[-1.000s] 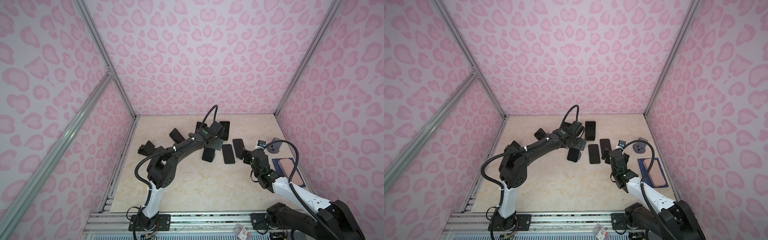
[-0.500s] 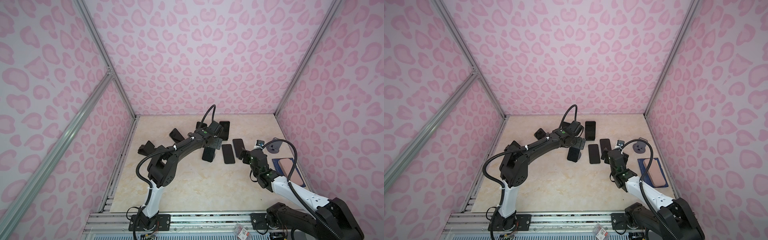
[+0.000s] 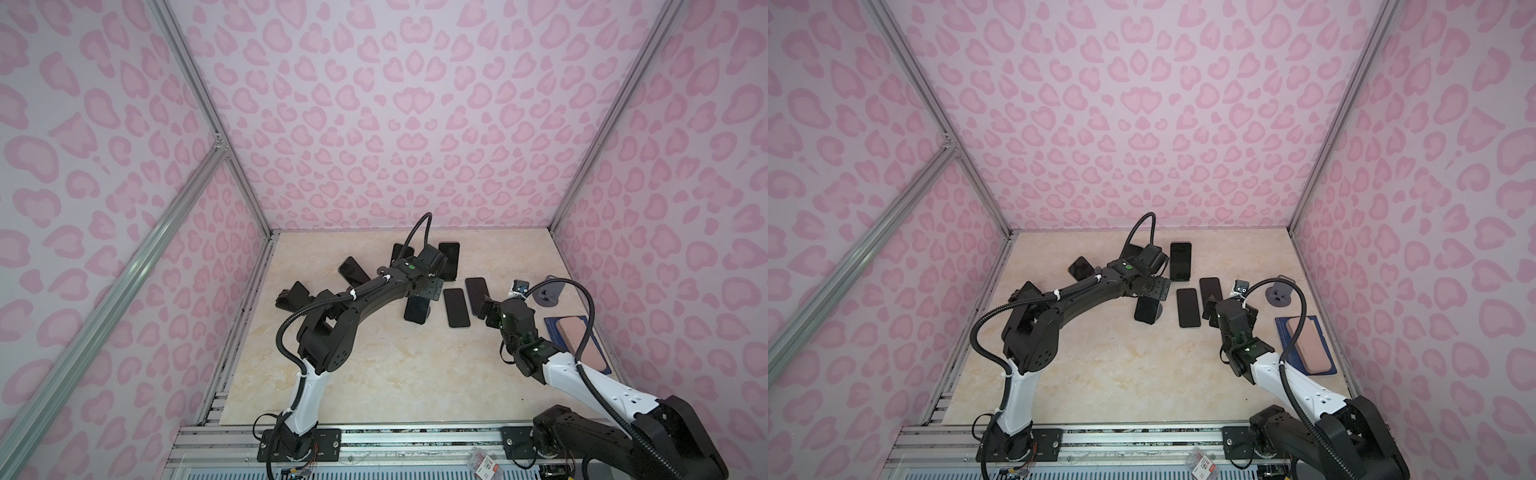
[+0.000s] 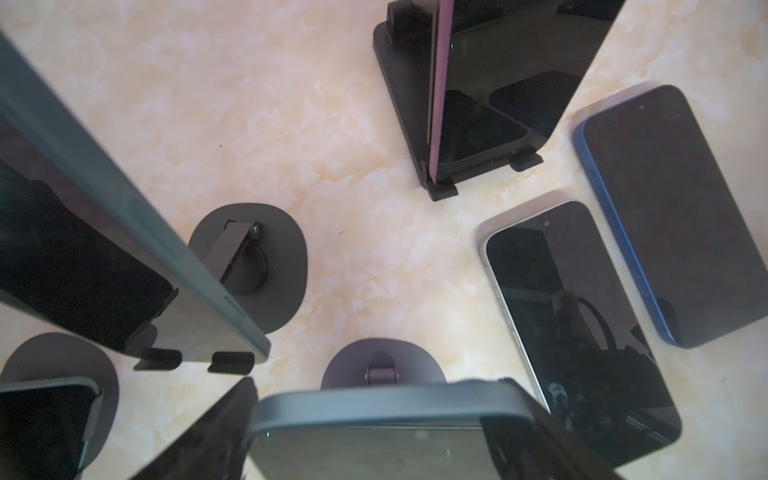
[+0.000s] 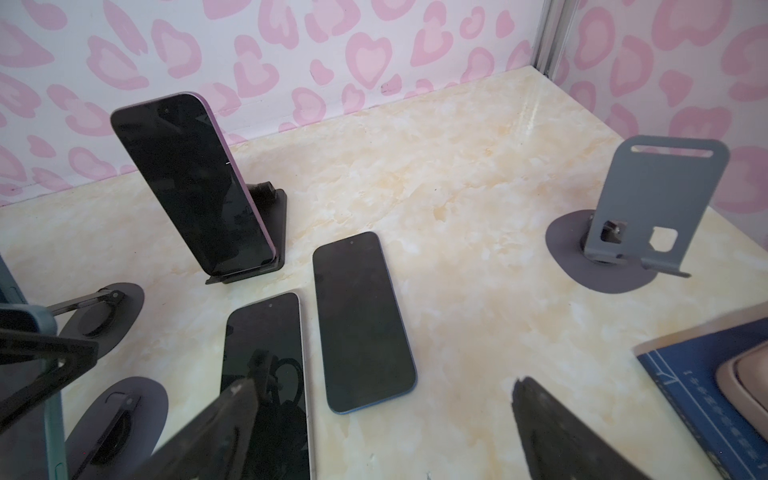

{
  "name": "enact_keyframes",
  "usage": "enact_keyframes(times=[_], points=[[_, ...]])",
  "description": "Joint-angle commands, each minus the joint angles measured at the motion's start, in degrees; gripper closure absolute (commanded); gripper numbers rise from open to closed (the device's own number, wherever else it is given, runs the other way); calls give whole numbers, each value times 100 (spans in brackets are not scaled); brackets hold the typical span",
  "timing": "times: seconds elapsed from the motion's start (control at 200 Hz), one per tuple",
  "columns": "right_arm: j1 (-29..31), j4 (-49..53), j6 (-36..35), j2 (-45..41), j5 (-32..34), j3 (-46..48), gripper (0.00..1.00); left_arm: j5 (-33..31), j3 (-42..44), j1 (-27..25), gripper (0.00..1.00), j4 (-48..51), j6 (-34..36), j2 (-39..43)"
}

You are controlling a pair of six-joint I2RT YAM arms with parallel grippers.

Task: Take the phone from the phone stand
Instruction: 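Lift the dark phone up off its round stand with the left gripper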

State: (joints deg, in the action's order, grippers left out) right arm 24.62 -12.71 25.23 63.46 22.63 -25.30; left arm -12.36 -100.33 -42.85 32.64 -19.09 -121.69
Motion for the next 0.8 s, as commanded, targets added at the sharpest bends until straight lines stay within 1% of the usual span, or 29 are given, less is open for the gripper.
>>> enact_keyframes(times=[0.0, 0.54, 0.795], points=[[-1, -99, -19, -9, 136, -33, 2, -11, 14, 8, 11, -65, -47, -65], [3, -65, -27, -106, 162, -30, 2, -166, 71, -37, 15, -42, -2, -23], [0, -39, -27, -147, 168, -27, 2, -283, 99, -61, 21, -56, 24, 24]])
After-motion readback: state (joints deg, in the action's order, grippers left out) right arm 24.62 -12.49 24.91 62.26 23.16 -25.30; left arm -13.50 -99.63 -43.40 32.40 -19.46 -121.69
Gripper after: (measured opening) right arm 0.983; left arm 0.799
